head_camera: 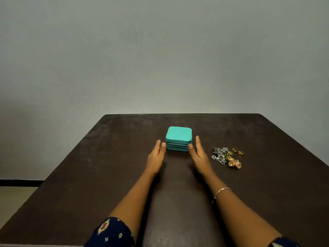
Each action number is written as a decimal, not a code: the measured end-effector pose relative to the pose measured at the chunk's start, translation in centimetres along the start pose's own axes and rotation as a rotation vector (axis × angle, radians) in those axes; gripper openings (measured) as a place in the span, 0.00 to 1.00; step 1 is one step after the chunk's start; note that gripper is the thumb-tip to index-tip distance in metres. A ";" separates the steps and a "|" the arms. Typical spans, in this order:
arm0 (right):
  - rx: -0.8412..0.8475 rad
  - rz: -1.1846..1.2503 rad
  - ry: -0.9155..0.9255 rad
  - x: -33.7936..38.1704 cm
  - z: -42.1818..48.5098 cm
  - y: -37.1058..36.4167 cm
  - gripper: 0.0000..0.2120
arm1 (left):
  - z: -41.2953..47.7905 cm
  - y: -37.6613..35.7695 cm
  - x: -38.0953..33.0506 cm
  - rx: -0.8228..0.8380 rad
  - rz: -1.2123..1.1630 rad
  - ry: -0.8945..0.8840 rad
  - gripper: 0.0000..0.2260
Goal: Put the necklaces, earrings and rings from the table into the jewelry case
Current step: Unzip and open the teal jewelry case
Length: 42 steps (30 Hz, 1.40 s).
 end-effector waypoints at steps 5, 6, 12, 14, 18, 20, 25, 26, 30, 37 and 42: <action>0.036 -0.083 -0.027 0.0 0.3 -0.6 0.31 | 1.1 -0.8 -0.6 0.021 0.007 -0.026 0.26; 0.047 -0.104 -0.028 -0.1 0.2 -0.8 0.31 | 1.2 -1.2 -0.7 0.022 -0.008 -0.026 0.26; 0.074 -0.124 -0.015 -0.6 0.6 -1.0 0.31 | 2.8 -2.4 -0.2 0.038 -0.137 -0.011 0.42; 0.072 -0.126 -0.026 -0.7 0.7 -0.8 0.30 | 2.6 -2.2 -0.8 0.021 -0.184 -0.040 0.30; 0.082 -0.146 -0.001 -0.5 0.7 -0.9 0.29 | 2.9 -1.2 -0.7 -0.023 -0.180 -0.053 0.34; 0.094 -0.157 0.021 -0.2 0.6 -1.1 0.28 | 3.5 -0.9 0.2 -0.034 -0.180 -0.043 0.44; 0.100 -0.124 0.052 0.3 -0.3 -1.4 0.27 | 4.1 0.2 1.5 -0.067 -0.256 -0.025 0.34; 0.109 -0.126 0.066 0.6 -0.6 -1.7 0.27 | 3.7 0.4 1.4 -0.066 -0.266 -0.023 0.32; 0.154 -0.147 0.111 2.0 -2.6 -3.4 0.27 | 0.6 2.0 -0.2 -0.068 -0.227 -0.050 0.26; 0.211 -0.140 0.189 5.2 -6.9 -6.5 0.31 | -6.9 4.7 -1.5 -0.135 -0.064 -0.112 0.18; 0.276 -0.158 0.222 5.7 -9.6 -9.3 0.31 | -12.0 5.7 -1.7 -0.184 -0.039 -0.161 0.18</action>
Point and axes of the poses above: each hand's wrist, its own z-axis towards the middle knuckle, its own y-axis out of the back of the hand, x = y × z, the point moved 10 cm from there along z, towards the middle knuckle, and after that the axes turned 14 degrees about x, right-handed, at the moved point
